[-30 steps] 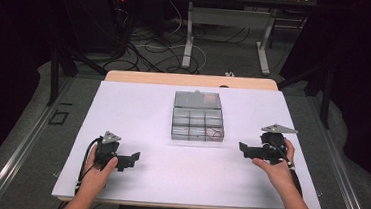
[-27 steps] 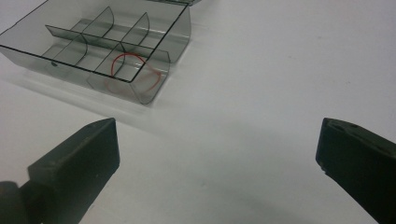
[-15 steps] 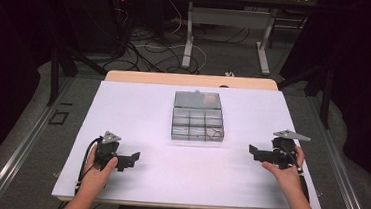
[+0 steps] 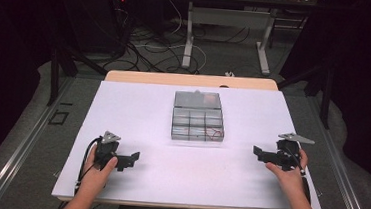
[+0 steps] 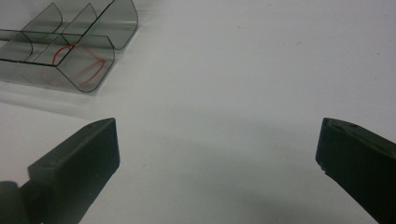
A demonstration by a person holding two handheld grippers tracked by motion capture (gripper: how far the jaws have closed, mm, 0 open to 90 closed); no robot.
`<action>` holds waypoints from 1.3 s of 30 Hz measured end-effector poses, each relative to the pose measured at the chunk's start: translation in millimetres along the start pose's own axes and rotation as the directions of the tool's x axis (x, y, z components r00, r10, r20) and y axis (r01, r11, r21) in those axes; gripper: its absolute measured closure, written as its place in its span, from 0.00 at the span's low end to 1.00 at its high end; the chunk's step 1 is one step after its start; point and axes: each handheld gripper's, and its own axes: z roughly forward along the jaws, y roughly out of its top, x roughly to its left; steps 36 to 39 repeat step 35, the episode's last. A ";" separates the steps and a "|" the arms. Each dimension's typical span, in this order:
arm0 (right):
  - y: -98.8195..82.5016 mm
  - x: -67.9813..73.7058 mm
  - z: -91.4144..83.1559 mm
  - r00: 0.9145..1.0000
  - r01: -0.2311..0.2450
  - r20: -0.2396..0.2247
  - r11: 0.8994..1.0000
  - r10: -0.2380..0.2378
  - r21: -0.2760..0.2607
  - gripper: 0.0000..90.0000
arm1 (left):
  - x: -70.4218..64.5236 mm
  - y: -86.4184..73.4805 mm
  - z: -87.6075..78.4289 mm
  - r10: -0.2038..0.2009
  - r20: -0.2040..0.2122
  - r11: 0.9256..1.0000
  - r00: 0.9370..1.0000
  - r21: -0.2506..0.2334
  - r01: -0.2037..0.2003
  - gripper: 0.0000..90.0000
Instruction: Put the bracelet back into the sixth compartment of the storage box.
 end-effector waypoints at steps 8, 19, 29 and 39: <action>-4.7 -11.7 2.6 0.999 -0.030 0.025 1.000 0.029 0.010 0.00 | 0.3 0.1 -0.1 0.000 0.001 1.000 1.000 0.001 0.000 0.05; -11.0 -17.8 8.2 0.998 -0.047 0.045 0.999 0.046 0.025 0.00 | 0.5 0.2 0.6 -0.009 0.001 1.000 1.000 -0.005 0.009 0.05; -12.3 -17.8 10.2 0.998 -0.048 0.044 0.999 0.047 0.024 0.00 | 1.2 0.3 0.8 -0.008 0.000 1.000 1.000 -0.006 0.008 0.05; -12.4 -18.4 9.9 0.998 -0.049 0.043 0.999 0.048 0.024 0.00 | 1.9 0.5 0.3 -0.002 -0.001 1.000 1.000 -0.001 0.002 0.05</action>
